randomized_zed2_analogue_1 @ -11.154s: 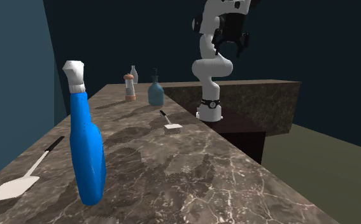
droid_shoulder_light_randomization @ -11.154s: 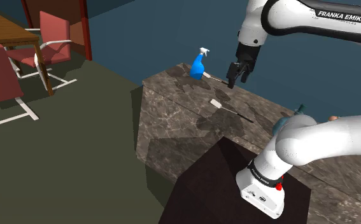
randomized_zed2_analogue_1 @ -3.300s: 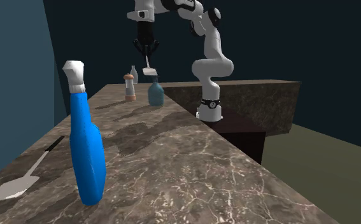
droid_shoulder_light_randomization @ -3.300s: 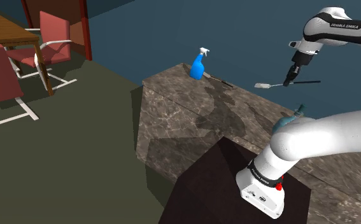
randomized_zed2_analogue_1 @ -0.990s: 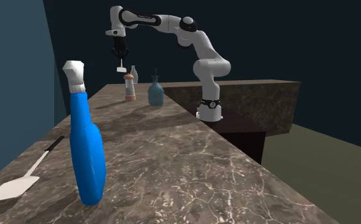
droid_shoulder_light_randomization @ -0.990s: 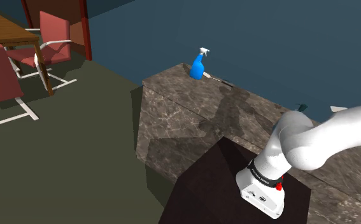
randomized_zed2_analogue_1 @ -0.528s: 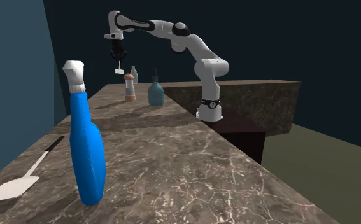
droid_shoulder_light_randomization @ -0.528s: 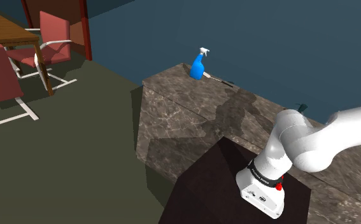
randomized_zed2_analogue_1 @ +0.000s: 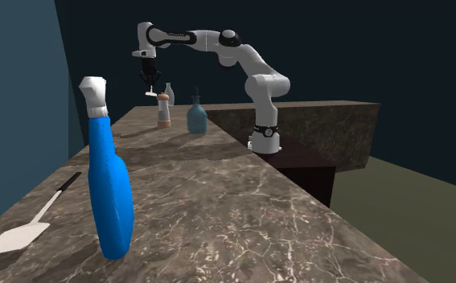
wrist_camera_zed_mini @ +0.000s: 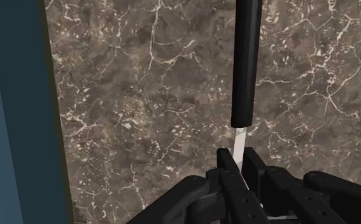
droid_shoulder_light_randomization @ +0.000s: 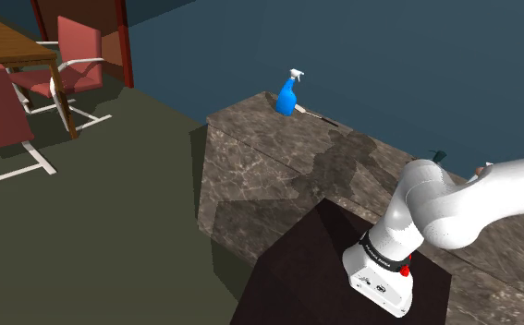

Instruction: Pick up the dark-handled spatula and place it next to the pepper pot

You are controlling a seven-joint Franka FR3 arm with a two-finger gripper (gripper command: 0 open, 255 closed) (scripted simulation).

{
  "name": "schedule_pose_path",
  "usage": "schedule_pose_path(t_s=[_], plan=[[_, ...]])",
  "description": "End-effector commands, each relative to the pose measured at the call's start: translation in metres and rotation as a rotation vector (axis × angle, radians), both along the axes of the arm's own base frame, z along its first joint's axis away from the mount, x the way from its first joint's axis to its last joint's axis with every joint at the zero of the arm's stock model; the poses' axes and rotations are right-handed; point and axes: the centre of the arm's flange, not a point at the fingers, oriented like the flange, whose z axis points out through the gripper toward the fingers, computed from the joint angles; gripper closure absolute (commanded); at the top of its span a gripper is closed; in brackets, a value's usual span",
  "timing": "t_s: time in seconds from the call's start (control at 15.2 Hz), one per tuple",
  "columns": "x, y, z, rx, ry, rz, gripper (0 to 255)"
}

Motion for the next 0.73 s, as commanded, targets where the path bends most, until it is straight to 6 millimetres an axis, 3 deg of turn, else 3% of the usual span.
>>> schedule_pose_path(t_s=[0.0,0.66], plan=[[0.000,0.001,-0.010,0.000,0.000,0.000,255],[0.000,0.001,-0.063,0.000,0.000,0.000,255]])
